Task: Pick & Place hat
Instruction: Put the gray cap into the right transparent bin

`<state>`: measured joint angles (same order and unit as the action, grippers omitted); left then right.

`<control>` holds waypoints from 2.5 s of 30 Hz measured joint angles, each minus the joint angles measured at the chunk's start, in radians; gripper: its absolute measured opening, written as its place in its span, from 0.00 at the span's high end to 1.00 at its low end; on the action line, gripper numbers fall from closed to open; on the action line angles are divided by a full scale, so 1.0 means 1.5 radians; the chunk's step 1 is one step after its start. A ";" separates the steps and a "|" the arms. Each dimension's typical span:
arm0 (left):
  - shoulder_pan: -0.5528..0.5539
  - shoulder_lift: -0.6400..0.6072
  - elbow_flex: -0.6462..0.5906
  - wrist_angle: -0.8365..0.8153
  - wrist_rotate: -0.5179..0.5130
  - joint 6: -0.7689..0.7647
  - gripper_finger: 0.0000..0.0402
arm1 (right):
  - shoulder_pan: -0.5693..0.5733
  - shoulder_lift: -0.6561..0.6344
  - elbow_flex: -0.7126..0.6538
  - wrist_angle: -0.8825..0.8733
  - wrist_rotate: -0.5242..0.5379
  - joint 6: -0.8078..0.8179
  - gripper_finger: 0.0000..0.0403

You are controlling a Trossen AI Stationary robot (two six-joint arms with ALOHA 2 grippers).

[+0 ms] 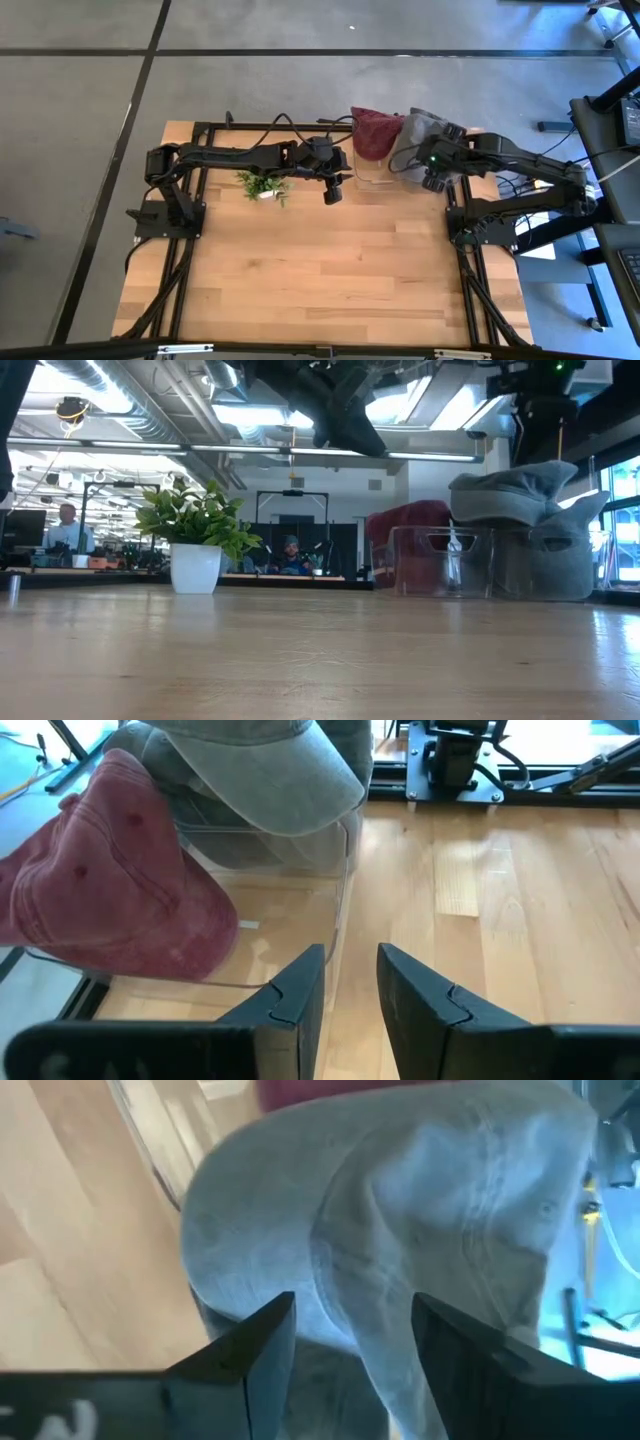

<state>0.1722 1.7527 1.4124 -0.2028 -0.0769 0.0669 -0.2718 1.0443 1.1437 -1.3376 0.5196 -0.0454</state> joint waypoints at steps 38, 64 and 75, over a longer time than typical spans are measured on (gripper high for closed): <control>-0.001 0.000 0.000 -0.003 0.032 0.030 0.76 | -0.179 0.071 0.024 0.036 -0.081 -0.082 0.98; 0.000 -0.001 0.000 0.000 0.027 0.017 0.76 | 0.054 0.054 -0.118 -0.144 0.245 0.260 0.99; 0.000 -0.001 0.000 0.002 0.010 0.017 0.76 | 0.055 0.077 -0.161 -0.078 0.317 0.269 0.97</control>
<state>0.1722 1.7519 1.4124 -0.1995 -0.0624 0.0917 -0.1890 1.1591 0.9020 -1.4554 0.9949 0.3574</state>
